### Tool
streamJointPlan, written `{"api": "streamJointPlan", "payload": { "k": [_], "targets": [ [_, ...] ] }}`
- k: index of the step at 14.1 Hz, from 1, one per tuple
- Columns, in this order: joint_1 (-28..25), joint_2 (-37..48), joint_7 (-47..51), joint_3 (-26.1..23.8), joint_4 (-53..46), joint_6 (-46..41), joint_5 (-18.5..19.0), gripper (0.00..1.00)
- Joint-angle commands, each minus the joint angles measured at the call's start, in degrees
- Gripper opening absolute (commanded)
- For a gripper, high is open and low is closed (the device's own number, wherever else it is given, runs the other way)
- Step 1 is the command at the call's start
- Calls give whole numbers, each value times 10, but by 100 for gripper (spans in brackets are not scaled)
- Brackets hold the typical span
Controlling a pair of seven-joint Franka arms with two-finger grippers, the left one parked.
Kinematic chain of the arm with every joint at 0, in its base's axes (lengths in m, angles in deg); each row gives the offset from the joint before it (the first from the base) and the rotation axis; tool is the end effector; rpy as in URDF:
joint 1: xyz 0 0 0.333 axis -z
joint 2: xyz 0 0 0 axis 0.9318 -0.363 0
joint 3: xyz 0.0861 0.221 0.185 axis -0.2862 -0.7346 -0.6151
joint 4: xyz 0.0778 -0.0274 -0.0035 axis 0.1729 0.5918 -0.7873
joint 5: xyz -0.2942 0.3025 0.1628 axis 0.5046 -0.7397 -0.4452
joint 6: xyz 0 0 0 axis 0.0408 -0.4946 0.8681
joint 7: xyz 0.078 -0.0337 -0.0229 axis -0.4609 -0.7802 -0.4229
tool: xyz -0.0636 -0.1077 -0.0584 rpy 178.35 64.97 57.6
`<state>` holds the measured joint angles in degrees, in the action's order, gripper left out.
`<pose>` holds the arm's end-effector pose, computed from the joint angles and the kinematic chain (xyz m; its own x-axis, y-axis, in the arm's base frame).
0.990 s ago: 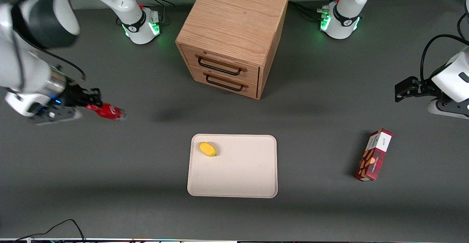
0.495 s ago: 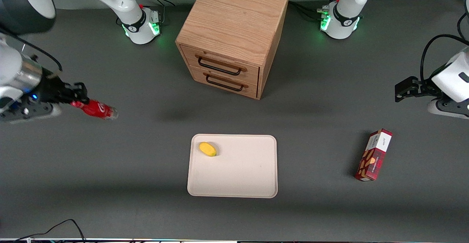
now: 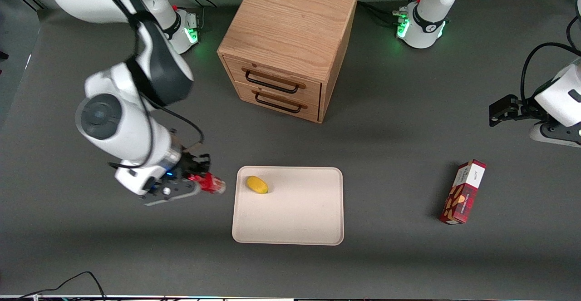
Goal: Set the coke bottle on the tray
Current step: 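Carry the bottle over the white tray beside the lemon, then set the bottle upright on the tray and open the right gripper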
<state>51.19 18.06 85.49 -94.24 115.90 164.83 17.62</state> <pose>0.7263 0.3057 0.3957 0.9773 0.1946 0.0837 0.1980 -0.9796 -0.0336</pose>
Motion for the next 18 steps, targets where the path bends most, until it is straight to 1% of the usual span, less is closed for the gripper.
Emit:
{"api": "streamJointPlan", "payload": {
  "k": [1, 2, 4, 8, 12, 13, 14, 16, 17, 18],
  "targets": [
    [-23, -59, 21, 8, -52, 50, 28, 0],
    [-23, -78, 18, 8, -59, 78, 29, 0],
    [-23, -112, 14, 8, -77, 105, 27, 0],
    [-30, -149, 14, 8, -77, 158, 28, 0],
    [-36, -162, 16, 8, -77, 163, 28, 0],
    [-37, -162, 14, 8, -77, 163, 28, 6],
    [-36, -162, 15, 8, -77, 164, 28, 26],
    [-36, -162, 13, 8, -76, 166, 29, 73],
    [-35, -163, 11, 8, -77, 168, 29, 100],
    [-35, -165, 12, 8, -77, 172, 29, 100]
  ]
}}
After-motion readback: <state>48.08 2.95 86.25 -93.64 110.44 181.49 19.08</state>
